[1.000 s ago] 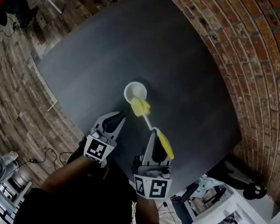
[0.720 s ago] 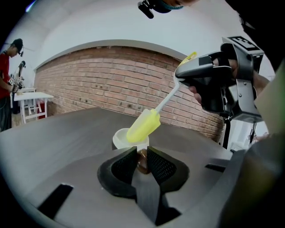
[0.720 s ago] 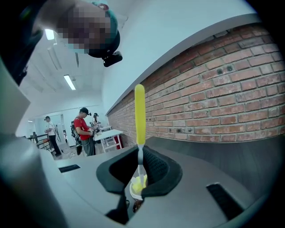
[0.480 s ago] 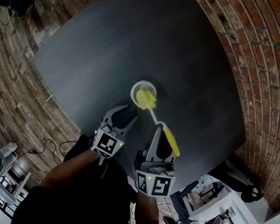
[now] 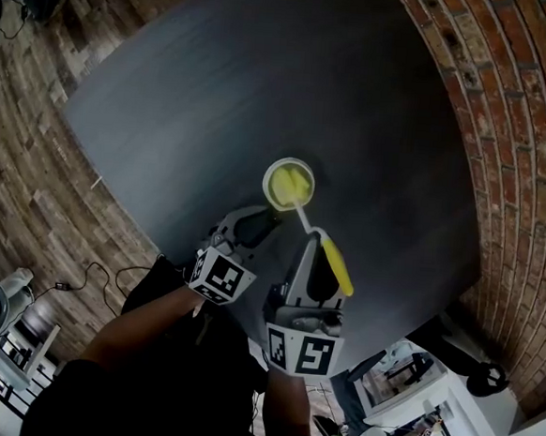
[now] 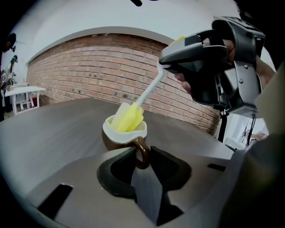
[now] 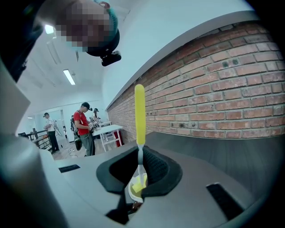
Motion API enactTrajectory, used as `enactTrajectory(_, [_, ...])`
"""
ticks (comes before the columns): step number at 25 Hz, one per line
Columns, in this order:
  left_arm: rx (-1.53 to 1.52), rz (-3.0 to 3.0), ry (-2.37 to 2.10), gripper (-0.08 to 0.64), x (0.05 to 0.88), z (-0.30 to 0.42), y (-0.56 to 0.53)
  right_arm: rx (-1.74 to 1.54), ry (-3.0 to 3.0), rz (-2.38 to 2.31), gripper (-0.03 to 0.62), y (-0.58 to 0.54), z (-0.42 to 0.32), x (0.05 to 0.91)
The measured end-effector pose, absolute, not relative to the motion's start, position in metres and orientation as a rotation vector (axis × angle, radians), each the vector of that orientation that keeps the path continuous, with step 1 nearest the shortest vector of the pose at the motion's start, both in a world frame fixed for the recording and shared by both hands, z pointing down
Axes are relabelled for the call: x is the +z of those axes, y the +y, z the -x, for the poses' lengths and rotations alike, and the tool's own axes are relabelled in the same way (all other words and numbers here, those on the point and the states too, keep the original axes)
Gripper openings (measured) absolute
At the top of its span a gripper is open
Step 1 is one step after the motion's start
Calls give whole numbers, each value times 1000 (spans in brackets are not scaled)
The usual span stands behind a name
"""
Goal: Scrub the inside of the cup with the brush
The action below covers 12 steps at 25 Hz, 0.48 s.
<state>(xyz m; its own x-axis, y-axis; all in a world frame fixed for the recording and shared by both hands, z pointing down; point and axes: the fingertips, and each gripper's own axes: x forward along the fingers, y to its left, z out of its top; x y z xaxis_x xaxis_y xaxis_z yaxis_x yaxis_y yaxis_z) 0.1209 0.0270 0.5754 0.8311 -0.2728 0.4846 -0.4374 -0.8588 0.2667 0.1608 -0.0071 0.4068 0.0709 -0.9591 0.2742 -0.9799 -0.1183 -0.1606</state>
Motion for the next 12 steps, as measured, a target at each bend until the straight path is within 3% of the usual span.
enactTrajectory(1, [624,-2645,-532,103,575,-119,27,486,-2043,-2245,49,-8,-160,408])
enactTrajectory(5, [643,-2654,-542,78,575,-109,22,479,-2050,-2227,49,-11,-159,408])
enactTrajectory(12, [680,-2700,-471,74,575,-100,16,557,-2078,-2216,51,-17,-151,417])
